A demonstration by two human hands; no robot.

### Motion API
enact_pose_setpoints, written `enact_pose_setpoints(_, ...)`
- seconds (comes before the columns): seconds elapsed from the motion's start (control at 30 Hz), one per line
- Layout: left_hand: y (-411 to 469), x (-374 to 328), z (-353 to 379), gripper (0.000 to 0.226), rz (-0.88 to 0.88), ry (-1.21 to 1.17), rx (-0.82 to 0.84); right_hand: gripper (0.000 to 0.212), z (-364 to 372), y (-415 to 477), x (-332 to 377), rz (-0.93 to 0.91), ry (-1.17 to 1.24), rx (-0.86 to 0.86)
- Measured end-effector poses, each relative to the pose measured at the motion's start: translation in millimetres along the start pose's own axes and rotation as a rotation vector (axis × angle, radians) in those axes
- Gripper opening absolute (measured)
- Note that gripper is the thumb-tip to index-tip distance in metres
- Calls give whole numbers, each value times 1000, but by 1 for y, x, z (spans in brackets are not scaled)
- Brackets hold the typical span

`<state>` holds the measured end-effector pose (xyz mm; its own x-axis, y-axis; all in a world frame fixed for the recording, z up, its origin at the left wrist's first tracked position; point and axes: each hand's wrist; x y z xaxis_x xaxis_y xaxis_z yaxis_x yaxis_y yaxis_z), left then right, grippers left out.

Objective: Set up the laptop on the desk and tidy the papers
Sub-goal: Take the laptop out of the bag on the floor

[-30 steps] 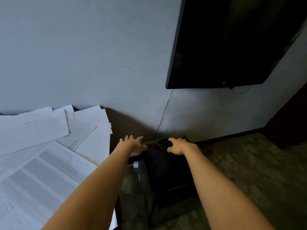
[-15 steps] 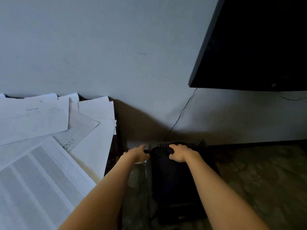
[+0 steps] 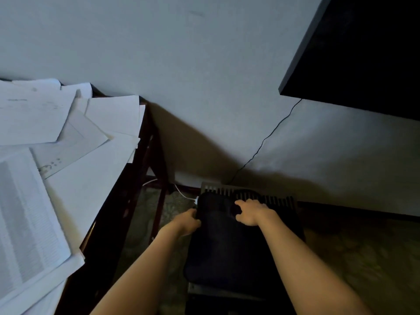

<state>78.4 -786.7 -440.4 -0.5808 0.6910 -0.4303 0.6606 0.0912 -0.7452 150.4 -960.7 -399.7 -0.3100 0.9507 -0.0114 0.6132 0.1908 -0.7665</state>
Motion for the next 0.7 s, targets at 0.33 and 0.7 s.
enact_pose_setpoints(0.33,94,-28,17,55,6,-203,-102,56,3,97,-36,-73,8,-57)
enact_pose_setpoints(0.7,148,-66,41,46,149,407,-98,50,42,147,-81,-9,170,60)
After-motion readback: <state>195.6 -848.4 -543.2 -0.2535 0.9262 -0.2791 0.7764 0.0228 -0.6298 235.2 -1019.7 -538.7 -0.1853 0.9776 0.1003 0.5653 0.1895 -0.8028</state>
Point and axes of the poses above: each hand's wrist, its own y-axis towards the middle knuckle, its own z-axis out of the palm, x = y × z, and after that the axes turned 2 degrees about -x, right-handed
